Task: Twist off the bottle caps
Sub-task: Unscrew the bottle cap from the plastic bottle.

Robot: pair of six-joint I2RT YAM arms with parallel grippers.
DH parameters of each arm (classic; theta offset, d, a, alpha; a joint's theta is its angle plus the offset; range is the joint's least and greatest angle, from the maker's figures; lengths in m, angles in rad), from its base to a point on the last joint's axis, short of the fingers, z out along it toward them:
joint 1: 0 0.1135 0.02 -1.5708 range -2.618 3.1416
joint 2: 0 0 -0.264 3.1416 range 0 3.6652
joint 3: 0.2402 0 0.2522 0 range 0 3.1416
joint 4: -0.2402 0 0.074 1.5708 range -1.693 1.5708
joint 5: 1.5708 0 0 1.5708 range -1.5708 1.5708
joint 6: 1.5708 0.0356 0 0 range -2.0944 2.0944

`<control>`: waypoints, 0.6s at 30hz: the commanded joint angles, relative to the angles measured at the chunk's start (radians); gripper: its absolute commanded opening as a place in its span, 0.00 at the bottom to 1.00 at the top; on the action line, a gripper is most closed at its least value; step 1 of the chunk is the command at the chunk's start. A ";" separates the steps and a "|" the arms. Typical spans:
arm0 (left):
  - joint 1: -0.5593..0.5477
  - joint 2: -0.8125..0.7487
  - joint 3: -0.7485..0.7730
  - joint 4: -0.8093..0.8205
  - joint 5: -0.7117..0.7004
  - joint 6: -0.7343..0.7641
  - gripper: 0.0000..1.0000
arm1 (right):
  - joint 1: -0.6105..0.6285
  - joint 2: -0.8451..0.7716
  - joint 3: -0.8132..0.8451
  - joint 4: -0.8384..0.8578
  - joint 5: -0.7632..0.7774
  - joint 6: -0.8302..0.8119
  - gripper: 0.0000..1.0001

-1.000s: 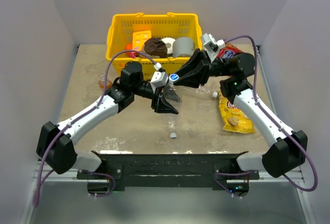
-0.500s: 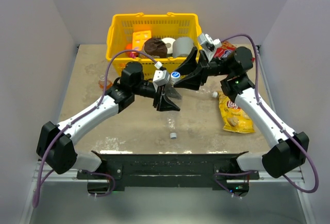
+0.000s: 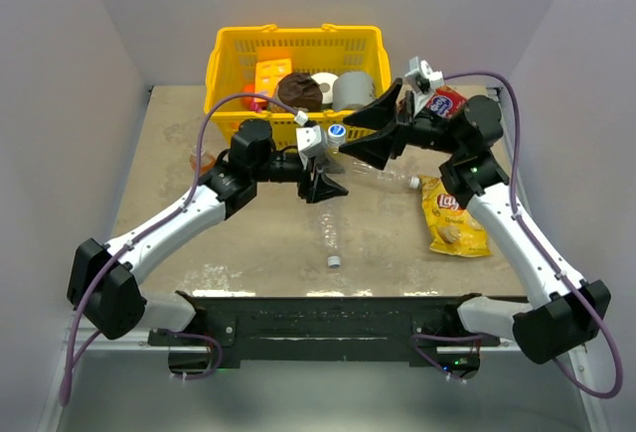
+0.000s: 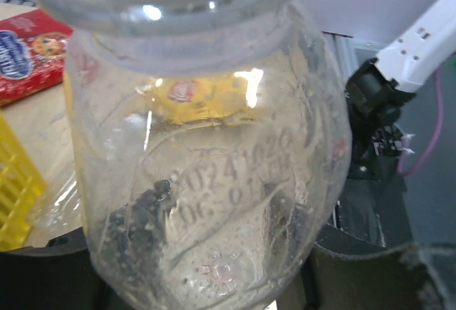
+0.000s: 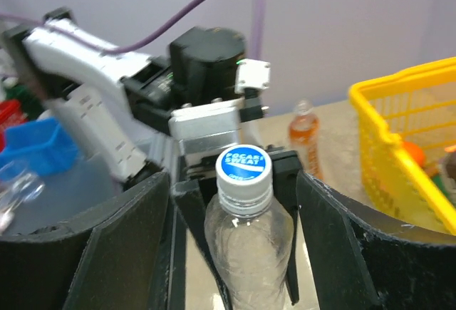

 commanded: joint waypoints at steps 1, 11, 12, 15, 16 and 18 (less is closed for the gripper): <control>-0.001 -0.043 0.006 0.022 -0.193 0.001 0.19 | -0.002 -0.047 -0.021 -0.037 0.305 -0.023 0.74; -0.001 -0.009 0.011 0.031 -0.236 -0.073 0.20 | 0.034 -0.075 -0.049 -0.026 0.434 -0.039 0.63; -0.001 -0.003 0.011 0.031 -0.235 -0.075 0.20 | 0.040 -0.072 -0.046 -0.029 0.431 -0.045 0.63; -0.001 0.003 0.012 0.028 -0.232 -0.075 0.20 | 0.065 -0.052 -0.029 -0.037 0.408 -0.062 0.63; -0.001 0.005 0.012 0.026 -0.238 -0.075 0.20 | 0.070 -0.046 -0.027 -0.037 0.402 -0.065 0.63; -0.002 0.009 0.014 0.023 -0.241 -0.071 0.20 | 0.091 -0.044 -0.019 -0.043 0.403 -0.082 0.62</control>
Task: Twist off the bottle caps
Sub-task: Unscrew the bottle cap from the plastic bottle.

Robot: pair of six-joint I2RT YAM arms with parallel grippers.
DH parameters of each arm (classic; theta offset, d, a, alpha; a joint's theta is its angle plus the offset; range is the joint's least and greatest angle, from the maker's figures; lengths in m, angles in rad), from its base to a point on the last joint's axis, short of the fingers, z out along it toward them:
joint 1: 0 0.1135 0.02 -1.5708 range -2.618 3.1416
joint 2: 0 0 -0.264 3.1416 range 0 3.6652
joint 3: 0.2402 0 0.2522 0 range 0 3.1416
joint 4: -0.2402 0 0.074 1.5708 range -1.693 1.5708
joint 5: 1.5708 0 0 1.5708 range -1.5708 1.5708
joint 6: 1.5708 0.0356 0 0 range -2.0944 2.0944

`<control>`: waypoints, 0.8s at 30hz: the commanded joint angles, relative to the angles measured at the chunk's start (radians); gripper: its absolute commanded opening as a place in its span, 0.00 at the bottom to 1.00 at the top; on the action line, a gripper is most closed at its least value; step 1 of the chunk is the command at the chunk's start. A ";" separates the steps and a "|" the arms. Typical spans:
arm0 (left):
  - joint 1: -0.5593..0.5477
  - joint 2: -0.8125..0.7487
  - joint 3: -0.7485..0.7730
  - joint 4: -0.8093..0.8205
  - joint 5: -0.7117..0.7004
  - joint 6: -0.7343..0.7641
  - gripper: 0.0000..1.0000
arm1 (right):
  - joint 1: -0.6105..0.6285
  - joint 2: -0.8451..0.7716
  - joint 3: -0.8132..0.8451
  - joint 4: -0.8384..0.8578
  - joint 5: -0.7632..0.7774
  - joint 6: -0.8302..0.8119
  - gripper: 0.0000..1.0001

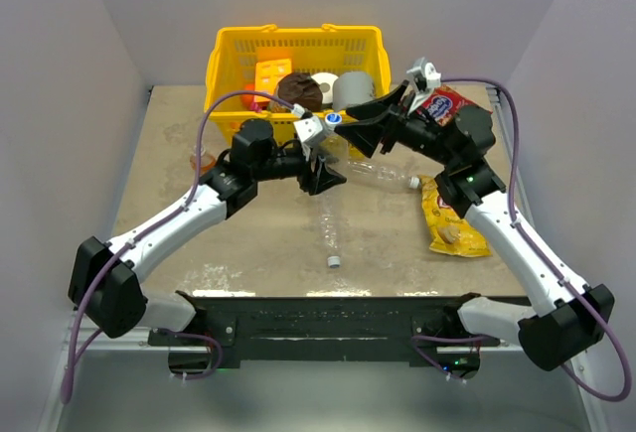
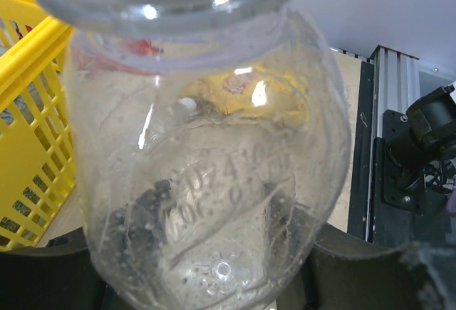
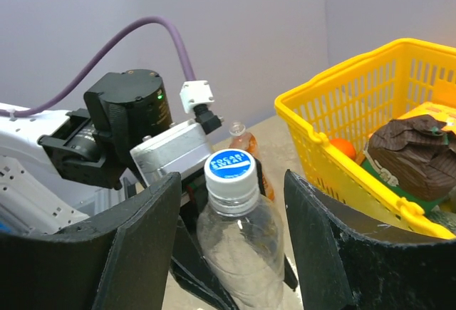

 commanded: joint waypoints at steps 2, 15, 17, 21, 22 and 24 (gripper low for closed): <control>-0.001 0.008 0.016 0.022 -0.015 -0.017 0.20 | 0.043 0.016 0.043 -0.008 0.012 -0.061 0.62; -0.002 0.015 0.024 0.011 -0.009 -0.011 0.20 | 0.055 0.042 0.051 -0.023 0.038 -0.079 0.56; -0.002 0.009 0.022 0.011 -0.009 -0.009 0.20 | 0.054 0.040 0.053 -0.056 0.077 -0.104 0.56; -0.002 0.008 0.021 0.014 -0.005 -0.011 0.20 | 0.053 0.037 0.059 -0.100 0.115 -0.134 0.54; -0.002 0.008 0.021 0.014 -0.003 -0.012 0.20 | 0.053 0.036 0.059 -0.102 0.118 -0.137 0.54; -0.002 0.008 0.021 0.014 -0.003 -0.012 0.20 | 0.053 0.037 0.062 -0.111 0.120 -0.139 0.54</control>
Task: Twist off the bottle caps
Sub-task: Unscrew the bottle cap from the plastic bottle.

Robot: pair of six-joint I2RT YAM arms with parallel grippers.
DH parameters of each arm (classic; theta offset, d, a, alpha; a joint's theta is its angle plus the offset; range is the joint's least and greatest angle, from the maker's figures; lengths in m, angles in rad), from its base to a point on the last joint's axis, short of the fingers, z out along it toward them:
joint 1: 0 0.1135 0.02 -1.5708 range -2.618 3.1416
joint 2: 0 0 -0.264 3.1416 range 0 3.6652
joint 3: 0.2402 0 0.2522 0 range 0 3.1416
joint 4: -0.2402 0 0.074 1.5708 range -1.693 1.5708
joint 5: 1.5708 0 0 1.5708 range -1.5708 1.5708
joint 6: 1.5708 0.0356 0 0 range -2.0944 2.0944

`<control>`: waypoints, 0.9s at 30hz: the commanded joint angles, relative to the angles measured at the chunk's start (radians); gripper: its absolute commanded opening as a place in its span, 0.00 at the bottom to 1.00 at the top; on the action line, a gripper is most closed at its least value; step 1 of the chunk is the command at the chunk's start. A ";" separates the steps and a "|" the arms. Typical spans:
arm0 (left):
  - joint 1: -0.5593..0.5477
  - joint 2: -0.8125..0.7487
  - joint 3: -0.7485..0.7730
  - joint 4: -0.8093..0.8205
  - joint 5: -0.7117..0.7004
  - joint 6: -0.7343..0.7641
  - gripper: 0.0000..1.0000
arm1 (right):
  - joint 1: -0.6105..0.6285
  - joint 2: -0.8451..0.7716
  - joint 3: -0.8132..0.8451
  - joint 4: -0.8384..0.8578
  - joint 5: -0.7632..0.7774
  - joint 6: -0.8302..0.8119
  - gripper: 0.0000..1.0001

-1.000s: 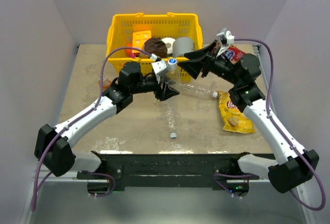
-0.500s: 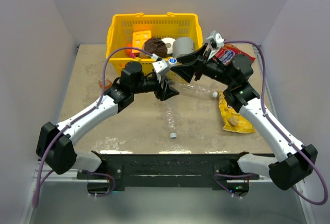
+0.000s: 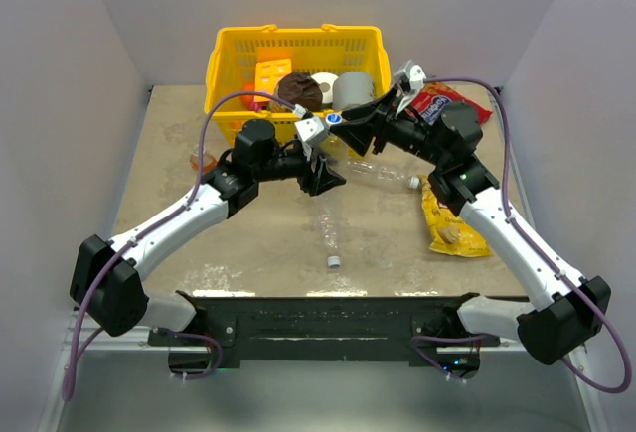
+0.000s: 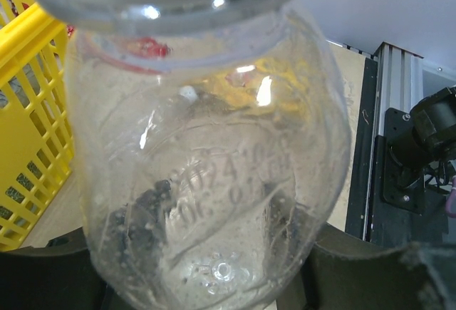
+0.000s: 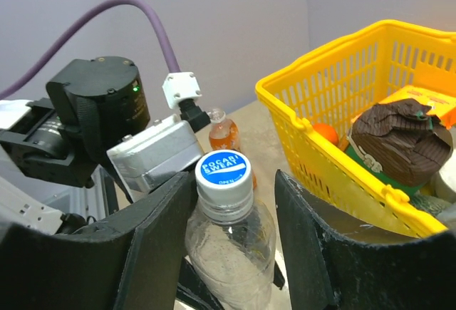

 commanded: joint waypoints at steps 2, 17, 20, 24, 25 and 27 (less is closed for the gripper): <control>-0.003 -0.005 0.022 0.036 0.016 0.003 0.20 | 0.007 0.003 0.043 -0.033 0.040 -0.041 0.54; -0.006 -0.003 0.031 0.025 0.225 0.055 0.20 | -0.010 0.029 0.009 0.155 -0.156 0.061 0.23; -0.005 -0.017 0.025 0.052 0.356 0.055 0.20 | -0.041 0.045 -0.003 0.241 -0.282 0.129 0.18; -0.005 -0.026 0.024 0.083 0.501 0.036 0.20 | -0.059 0.077 0.006 0.312 -0.449 0.192 0.17; -0.005 -0.025 0.024 0.101 0.520 0.017 0.20 | -0.059 0.080 0.011 0.342 -0.505 0.215 0.16; -0.006 -0.025 0.021 0.123 0.566 -0.004 0.20 | -0.059 0.087 0.014 0.384 -0.566 0.245 0.16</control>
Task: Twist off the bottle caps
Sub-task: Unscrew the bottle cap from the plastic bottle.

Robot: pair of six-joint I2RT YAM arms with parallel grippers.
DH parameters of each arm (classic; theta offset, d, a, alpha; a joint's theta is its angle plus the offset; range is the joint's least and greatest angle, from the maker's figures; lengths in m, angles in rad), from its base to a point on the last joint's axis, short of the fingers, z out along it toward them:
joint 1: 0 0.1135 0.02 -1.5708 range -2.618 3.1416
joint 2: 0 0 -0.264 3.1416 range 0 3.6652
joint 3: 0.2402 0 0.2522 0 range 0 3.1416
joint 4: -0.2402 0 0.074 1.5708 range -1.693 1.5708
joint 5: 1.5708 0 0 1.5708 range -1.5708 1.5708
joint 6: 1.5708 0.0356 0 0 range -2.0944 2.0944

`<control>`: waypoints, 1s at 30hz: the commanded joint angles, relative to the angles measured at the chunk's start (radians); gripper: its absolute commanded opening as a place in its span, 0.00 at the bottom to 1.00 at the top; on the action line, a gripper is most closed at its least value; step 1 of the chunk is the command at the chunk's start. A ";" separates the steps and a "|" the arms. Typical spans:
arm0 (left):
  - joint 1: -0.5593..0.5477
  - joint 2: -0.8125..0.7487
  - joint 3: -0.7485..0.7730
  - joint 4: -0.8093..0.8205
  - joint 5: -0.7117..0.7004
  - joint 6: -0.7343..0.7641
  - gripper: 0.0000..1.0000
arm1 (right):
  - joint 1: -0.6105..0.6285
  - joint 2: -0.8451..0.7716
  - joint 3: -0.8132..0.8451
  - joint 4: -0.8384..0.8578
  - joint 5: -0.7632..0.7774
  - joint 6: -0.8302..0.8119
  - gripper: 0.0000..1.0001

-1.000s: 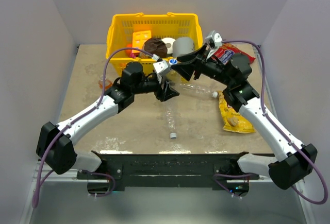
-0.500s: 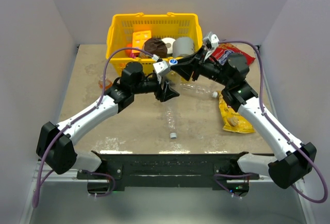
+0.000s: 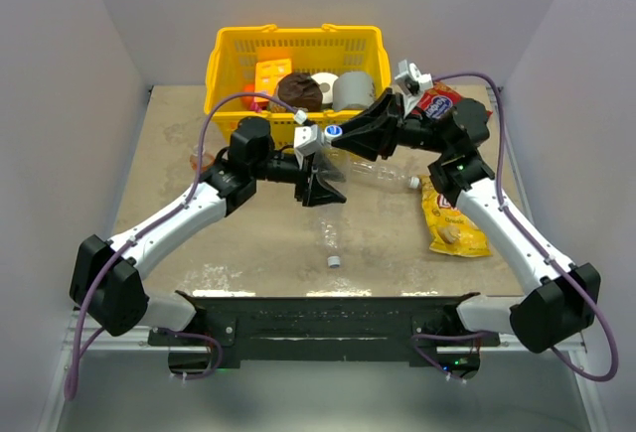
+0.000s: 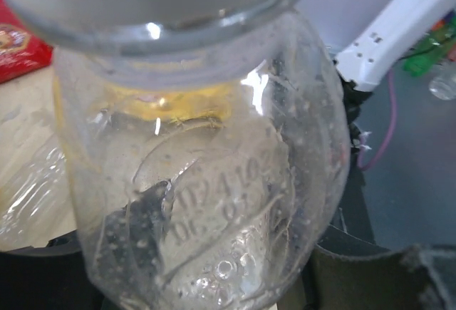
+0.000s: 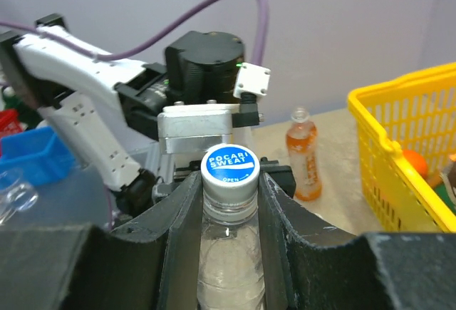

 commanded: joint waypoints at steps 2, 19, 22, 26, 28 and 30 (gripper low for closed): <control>-0.025 -0.026 0.017 0.115 0.254 -0.028 0.20 | 0.004 0.027 0.026 0.191 -0.235 0.117 0.15; -0.051 0.007 0.029 0.089 0.316 -0.022 0.20 | -0.011 0.063 0.117 0.357 -0.295 0.285 0.14; -0.058 0.004 0.029 0.095 0.339 -0.030 0.20 | -0.009 0.070 0.118 0.363 -0.335 0.285 0.14; -0.061 0.002 0.028 0.106 0.355 -0.042 0.20 | -0.011 0.070 0.117 0.357 -0.352 0.279 0.15; -0.062 0.005 0.028 0.106 0.347 -0.040 0.20 | -0.010 0.067 0.126 0.316 -0.352 0.256 0.17; -0.062 0.007 0.028 0.100 0.330 -0.033 0.20 | -0.011 0.064 0.140 0.217 -0.335 0.189 0.21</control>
